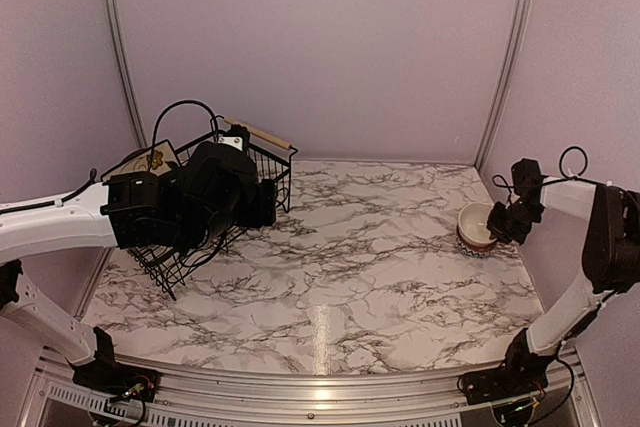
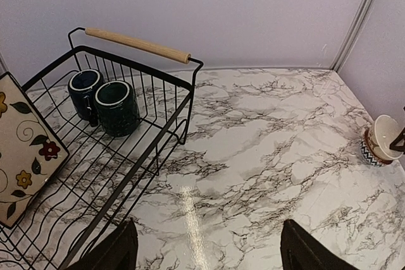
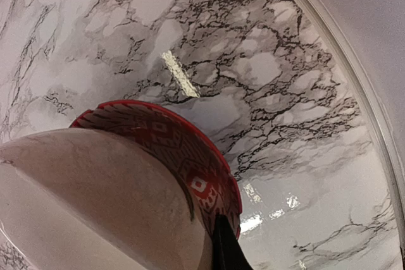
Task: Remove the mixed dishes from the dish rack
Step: Place the bowl in the bowl.
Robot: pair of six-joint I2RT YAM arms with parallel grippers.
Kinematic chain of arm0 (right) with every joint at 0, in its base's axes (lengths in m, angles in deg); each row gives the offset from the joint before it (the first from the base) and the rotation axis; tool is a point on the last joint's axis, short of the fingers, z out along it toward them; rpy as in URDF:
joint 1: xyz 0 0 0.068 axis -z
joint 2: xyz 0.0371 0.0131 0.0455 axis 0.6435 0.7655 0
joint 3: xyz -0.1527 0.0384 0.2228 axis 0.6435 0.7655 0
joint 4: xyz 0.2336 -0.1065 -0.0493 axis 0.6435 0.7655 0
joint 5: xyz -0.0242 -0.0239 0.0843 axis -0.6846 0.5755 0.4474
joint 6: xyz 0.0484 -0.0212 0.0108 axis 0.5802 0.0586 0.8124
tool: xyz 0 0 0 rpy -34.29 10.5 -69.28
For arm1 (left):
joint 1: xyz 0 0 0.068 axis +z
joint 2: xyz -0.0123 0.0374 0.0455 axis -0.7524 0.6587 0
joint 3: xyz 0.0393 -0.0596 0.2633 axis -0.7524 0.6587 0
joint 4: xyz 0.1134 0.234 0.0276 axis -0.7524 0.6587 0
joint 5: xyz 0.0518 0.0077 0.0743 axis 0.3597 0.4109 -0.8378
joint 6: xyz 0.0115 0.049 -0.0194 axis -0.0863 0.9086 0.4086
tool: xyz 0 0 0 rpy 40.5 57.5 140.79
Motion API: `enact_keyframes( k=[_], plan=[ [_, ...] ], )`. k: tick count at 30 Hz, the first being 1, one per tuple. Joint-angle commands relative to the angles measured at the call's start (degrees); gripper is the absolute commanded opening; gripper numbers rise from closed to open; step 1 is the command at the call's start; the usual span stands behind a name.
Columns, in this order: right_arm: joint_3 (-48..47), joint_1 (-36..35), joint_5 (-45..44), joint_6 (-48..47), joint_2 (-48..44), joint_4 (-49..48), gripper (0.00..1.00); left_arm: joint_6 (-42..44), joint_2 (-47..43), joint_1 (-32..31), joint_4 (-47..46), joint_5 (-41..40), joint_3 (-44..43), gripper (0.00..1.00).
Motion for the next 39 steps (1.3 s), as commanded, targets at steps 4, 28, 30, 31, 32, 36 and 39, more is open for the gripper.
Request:
enact_keyframes(
  k=[4,28,30,31,32,36,39],
  plan=[
    [-1.15,0.33,-0.31,-1.56,-0.59,-3.14,0.14,0.6,0.88,0.32,-0.68,-0.13,-1.45,0.8],
    [0.79,-0.09,0.97,-10.73,-17.48,-4.25,0.78,1.81,-1.51,5.46,0.52,3.95,-1.45,0.85],
    [1.03,-0.39,3.01,-11.69,-19.5,-4.93,0.81,2.13,-2.59,7.66,0.66,6.05,-1.43,0.87],
    [1.0,-0.65,4.0,-11.97,-20.26,-5.02,0.82,2.51,-3.02,8.87,0.79,7.42,-1.5,0.89],
    [1.03,-0.94,4.9,-12.29,-20.88,-5.1,0.83,2.75,-3.1,10.39,1.38,9.12,-1.97,0.91],
    [0.58,-6.8,-0.16,-13.36,-23.43,-5.41,0.98,4.41,-2.05,16.27,5.68,13.31,-4.82,0.99],
    [0.04,-13.45,-3.14,-13.53,-24.05,-5.67,0.99,6.37,0.19,19.99,8.34,15.57,-7.88,0.99]
  ],
)
